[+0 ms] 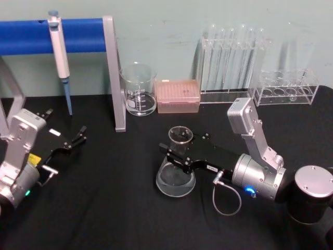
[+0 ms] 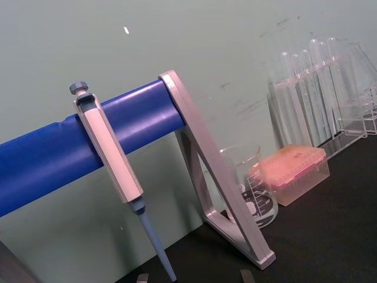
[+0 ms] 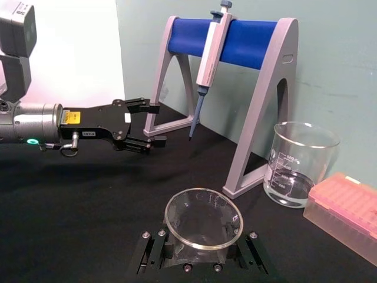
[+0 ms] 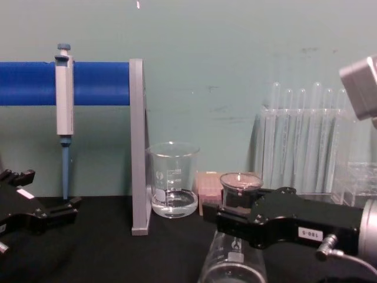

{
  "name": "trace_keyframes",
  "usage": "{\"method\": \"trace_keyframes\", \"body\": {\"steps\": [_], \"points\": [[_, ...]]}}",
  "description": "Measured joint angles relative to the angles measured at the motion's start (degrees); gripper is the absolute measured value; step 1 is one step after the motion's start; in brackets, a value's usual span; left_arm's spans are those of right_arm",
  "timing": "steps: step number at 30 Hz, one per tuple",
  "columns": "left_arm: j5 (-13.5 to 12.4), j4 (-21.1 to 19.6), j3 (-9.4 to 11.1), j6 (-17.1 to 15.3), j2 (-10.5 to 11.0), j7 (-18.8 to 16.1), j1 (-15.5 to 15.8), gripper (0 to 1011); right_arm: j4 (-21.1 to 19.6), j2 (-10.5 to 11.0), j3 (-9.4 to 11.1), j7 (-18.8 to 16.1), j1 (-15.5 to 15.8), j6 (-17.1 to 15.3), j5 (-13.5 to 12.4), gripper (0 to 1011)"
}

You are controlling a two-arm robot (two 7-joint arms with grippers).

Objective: Grasp the erlenmeyer flask with one hand, shake it three times, then place it back.

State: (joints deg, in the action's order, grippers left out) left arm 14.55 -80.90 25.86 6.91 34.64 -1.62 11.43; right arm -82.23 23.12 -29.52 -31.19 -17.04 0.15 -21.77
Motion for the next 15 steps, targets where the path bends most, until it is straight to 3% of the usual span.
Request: {"method": "trace_keyframes", "body": {"steps": [15], "points": [[0.0, 0.0, 0.0, 0.0, 0.0, 0.0, 0.0, 1001, 1.1, -0.3, -0.3, 0.2, -0.4, -0.5, 0.6, 448]]}}
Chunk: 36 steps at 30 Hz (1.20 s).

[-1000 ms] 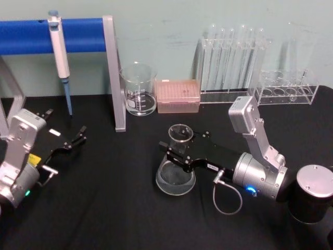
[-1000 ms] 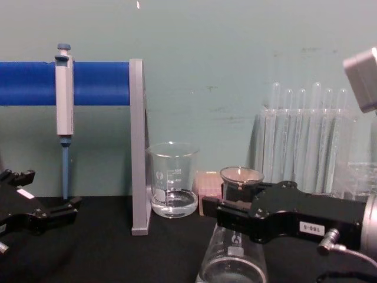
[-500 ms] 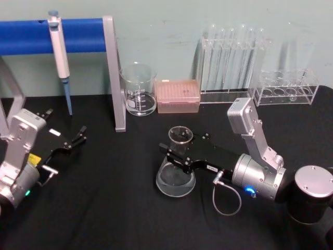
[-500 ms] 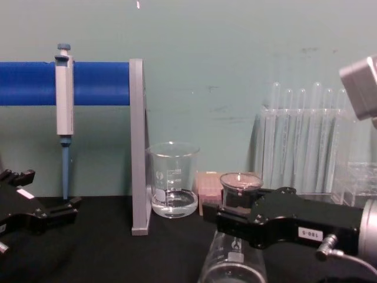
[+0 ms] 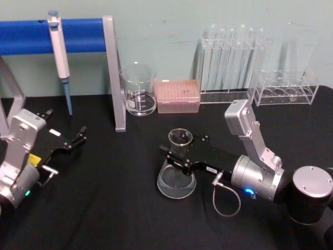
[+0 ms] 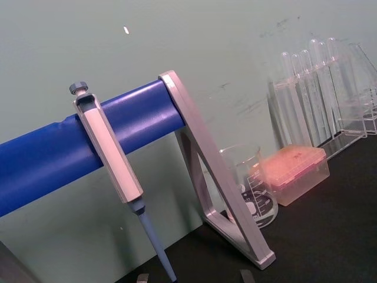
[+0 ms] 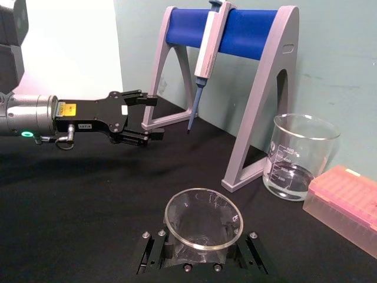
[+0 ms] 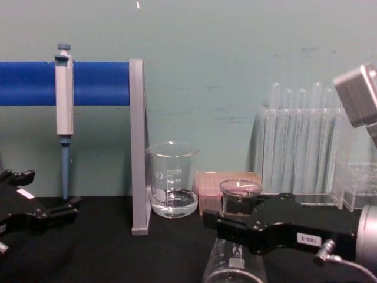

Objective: Grasp the erlenmeyer flask with one hand, shake it three times, then place it back.

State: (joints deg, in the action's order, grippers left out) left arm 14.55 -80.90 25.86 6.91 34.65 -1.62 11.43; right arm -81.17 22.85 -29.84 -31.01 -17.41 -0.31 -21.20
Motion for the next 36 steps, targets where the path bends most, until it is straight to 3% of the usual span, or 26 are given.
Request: {"method": "trace_keyframes", "body": {"steps": [36], "points": [[0.0, 0.0, 0.0, 0.0, 0.0, 0.0, 0.0, 1001, 1.3, -0.3, -0.5, 0.1, -0.4, -0.4, 0.7, 449]]}}
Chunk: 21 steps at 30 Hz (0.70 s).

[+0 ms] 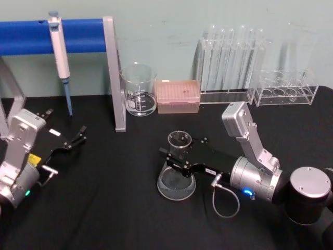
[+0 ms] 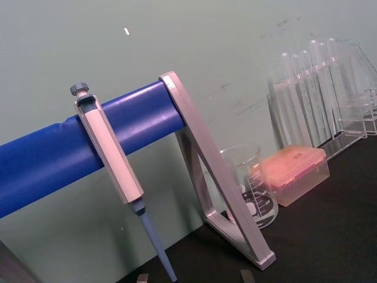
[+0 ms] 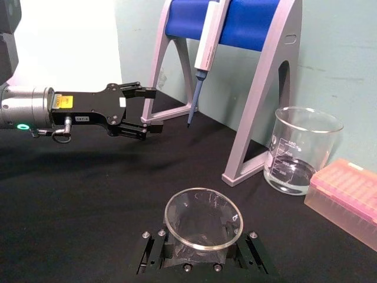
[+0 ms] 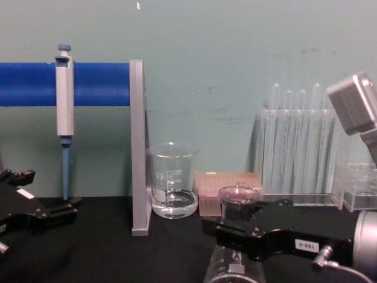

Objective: Grasp the erlenmeyer flask with one hand, shake it three times, then place it back.

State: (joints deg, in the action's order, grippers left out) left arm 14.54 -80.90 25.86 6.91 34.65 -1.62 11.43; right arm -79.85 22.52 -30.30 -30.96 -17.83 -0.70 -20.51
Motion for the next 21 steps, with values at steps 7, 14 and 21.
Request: {"method": "trace_keyframes", "body": {"steps": [7, 14, 21], "points": [[0.0, 0.0, 0.0, 0.0, 0.0, 0.0, 0.0, 1001, 0.1, 0.0, 0.0, 0.0, 0.1, -0.2, 0.1, 509], [0.0, 0.0, 0.0, 0.0, 0.0, 0.0, 0.0, 1001, 0.1, 0.0, 0.0, 0.0, 0.1, -0.3, 0.1, 729], [0.0, 0.0, 0.0, 0.0, 0.0, 0.0, 0.0, 1001, 0.1, 0.0, 0.1, 0.0, 0.0, -0.3, 0.0, 944]]}}
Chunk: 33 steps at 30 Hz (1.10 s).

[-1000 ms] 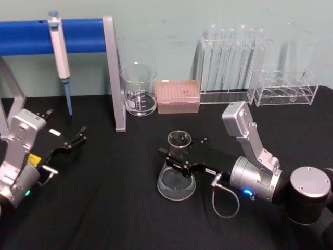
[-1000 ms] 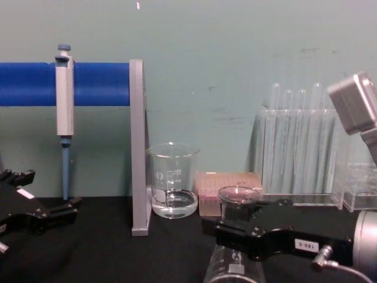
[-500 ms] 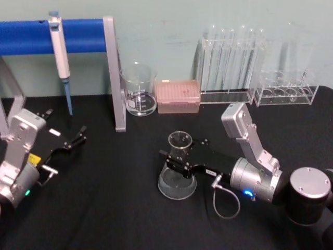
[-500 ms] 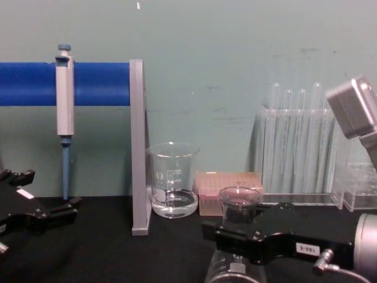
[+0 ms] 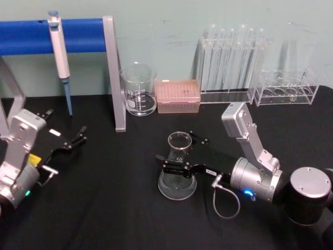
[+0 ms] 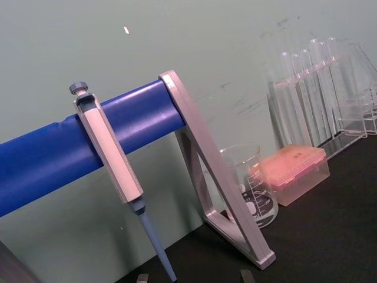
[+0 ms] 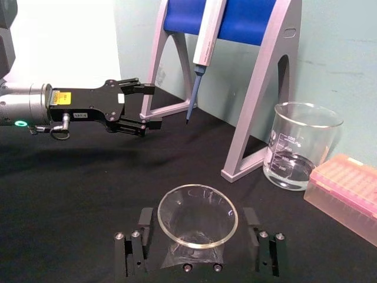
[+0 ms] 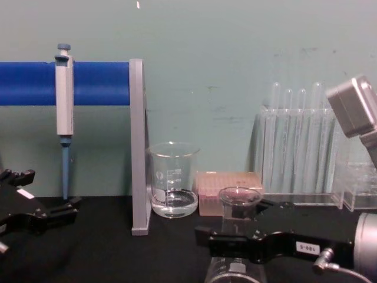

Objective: Grasp the erlenmeyer flask with one hand, shake it three times, then place it back.

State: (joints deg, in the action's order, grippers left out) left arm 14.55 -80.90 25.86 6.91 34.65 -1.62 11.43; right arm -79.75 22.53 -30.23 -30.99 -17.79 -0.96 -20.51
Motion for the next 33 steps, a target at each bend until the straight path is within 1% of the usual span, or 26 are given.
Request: {"method": "trace_keyframes", "body": {"steps": [3, 14, 17, 26, 30, 33], "points": [[0.0, 0.0, 0.0, 0.0, 0.0, 0.0, 0.0, 1001, 0.0, 0.0, 0.0, 0.0, 0.0, 0.0, 0.0, 1003], [0.0, 0.0, 0.0, 0.0, 0.0, 0.0, 0.0, 1001, -0.1, 0.0, 0.0, -0.1, 0.0, 0.0, -0.1, 1003], [0.0, 0.0, 0.0, 0.0, 0.0, 0.0, 0.0, 1001, -0.2, 0.3, 0.1, -0.7, 0.1, 0.1, -0.5, 1003], [0.0, 0.0, 0.0, 0.0, 0.0, 0.0, 0.0, 1001, -1.9, 2.6, 0.9, -1.9, 1.6, 0.6, -1.6, 1002], [0.0, 0.0, 0.0, 0.0, 0.0, 0.0, 0.0, 1001, -3.2, 4.1, 1.4, -2.4, 2.6, 0.7, -2.0, 1003], [0.0, 0.0, 0.0, 0.0, 0.0, 0.0, 0.0, 1001, -4.5, 5.8, 1.9, -3.0, 3.6, 0.9, -2.6, 1002]]}}
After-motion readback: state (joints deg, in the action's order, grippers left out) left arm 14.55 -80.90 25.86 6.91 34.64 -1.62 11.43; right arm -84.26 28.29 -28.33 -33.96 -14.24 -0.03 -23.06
